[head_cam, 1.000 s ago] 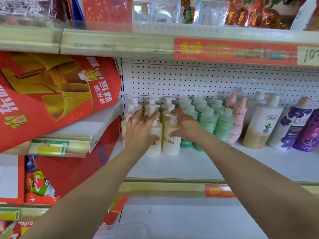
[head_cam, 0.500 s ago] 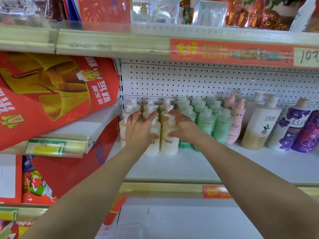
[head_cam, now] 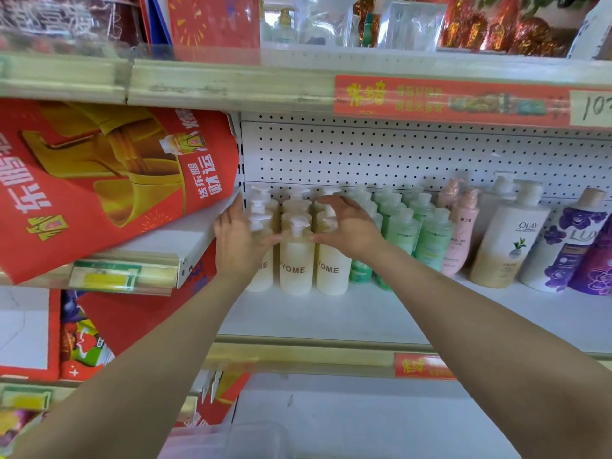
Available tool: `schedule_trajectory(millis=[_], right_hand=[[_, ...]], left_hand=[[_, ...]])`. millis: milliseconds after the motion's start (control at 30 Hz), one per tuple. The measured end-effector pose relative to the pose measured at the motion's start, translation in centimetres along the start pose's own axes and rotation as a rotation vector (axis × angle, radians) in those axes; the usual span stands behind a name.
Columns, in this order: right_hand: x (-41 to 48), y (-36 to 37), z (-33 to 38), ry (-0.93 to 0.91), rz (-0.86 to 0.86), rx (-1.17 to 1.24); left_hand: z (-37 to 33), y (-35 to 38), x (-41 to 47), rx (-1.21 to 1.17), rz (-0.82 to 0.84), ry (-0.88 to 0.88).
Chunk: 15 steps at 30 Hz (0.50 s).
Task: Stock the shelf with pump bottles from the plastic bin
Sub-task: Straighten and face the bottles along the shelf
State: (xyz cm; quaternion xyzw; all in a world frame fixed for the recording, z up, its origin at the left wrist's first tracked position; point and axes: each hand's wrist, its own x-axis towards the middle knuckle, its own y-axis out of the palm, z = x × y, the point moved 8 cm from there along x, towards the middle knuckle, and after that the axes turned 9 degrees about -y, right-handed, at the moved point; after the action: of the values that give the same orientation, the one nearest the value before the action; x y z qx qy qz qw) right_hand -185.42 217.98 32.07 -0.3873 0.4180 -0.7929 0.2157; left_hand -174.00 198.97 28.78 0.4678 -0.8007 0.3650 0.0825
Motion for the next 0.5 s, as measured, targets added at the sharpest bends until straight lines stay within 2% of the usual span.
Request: schedule_trajectory(millis=[100, 167, 267, 500], right_hand=[[0.8, 1.4, 1.1, -0.016, 0.114, -0.093], [1.3, 2.2, 1.4, -0.008, 0.179, -0.167], [1.9, 2.9, 1.7, -0.006, 0.228, -0.287], [2.6, 4.1, 2.3, -0.001, 0.254, -0.360]], left_hand=[[3.2, 1.1, 0.2, -0.062, 0.062, -0.163], [4.5, 2.1, 0.2, -0.109, 0.162, -0.236], [5.0, 3.2, 0.2, -0.151, 0.263, -0.256], [5.4, 3.1, 0.4, -0.119, 0.283, -0.278]])
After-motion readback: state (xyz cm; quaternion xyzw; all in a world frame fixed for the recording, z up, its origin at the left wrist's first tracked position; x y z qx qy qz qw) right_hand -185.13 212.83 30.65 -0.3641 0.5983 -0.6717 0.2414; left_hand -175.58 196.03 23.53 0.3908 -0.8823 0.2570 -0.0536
